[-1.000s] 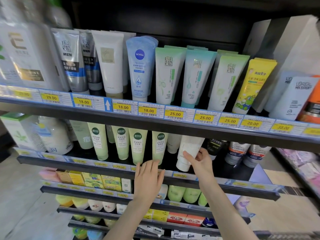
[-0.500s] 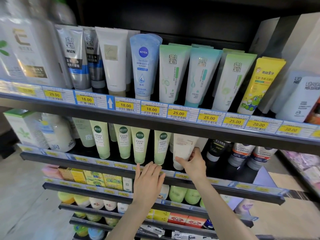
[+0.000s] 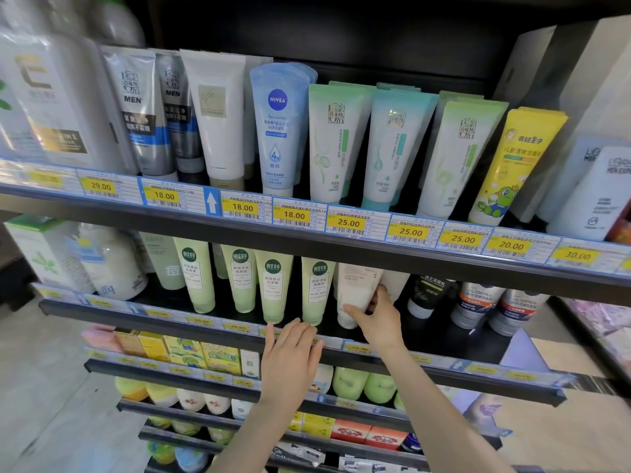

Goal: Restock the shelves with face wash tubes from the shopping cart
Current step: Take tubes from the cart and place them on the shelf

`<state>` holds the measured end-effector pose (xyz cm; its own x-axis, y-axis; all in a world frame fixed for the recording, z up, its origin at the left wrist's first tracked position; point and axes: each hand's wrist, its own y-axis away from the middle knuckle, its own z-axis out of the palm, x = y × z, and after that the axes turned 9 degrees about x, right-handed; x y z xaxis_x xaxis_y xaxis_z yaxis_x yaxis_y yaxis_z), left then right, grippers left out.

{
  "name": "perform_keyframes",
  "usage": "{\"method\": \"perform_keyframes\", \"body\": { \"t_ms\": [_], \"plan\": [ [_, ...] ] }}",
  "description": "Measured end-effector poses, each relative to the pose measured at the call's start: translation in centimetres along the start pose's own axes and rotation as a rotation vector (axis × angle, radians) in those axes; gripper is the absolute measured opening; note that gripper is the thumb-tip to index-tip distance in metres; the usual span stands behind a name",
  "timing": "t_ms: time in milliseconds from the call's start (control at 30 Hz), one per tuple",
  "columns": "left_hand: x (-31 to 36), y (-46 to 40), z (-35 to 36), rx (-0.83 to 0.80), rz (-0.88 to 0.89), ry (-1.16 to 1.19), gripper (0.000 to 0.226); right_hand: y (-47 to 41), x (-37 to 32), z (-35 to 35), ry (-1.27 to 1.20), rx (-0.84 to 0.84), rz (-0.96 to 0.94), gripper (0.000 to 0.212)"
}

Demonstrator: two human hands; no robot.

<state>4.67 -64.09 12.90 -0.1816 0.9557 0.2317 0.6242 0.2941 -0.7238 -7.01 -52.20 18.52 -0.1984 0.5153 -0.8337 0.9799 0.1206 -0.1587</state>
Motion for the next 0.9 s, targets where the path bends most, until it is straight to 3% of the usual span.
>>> {"method": "perform_keyframes", "body": {
  "t_ms": [467, 567, 700, 800, 900],
  "plan": [
    [0.3, -0.9, -2.7, -0.32, 0.001, -0.044, 0.039, 1.3, 0.0, -1.5, 0.136, 0.004, 0.003, 0.054],
    [0.2, -1.3, -3.2, -0.43, 0.048, -0.056, 0.041, 2.9, 0.3, -3.0, 0.273, 0.067, -0.055, 0.047],
    [0.3, -2.1, -3.9, -0.391, 0.118, -0.089, 0.024, 5.5, 0.3, -5.3, 0.547, 0.109, -0.153, 0.044],
    [1.2, -3.0, -4.8, -0.492, 0.196, -0.088, 0.041, 7.4, -0.1, -7.2, 0.795, 0.114, -0.155, 0.044],
    [2.9, -3.5, -6.1, -0.473, 0.295, -0.083, 0.043, 9.6, -0.4, -9.1, 0.894, 0.12, -0.083, 0.042]
  ]
}}
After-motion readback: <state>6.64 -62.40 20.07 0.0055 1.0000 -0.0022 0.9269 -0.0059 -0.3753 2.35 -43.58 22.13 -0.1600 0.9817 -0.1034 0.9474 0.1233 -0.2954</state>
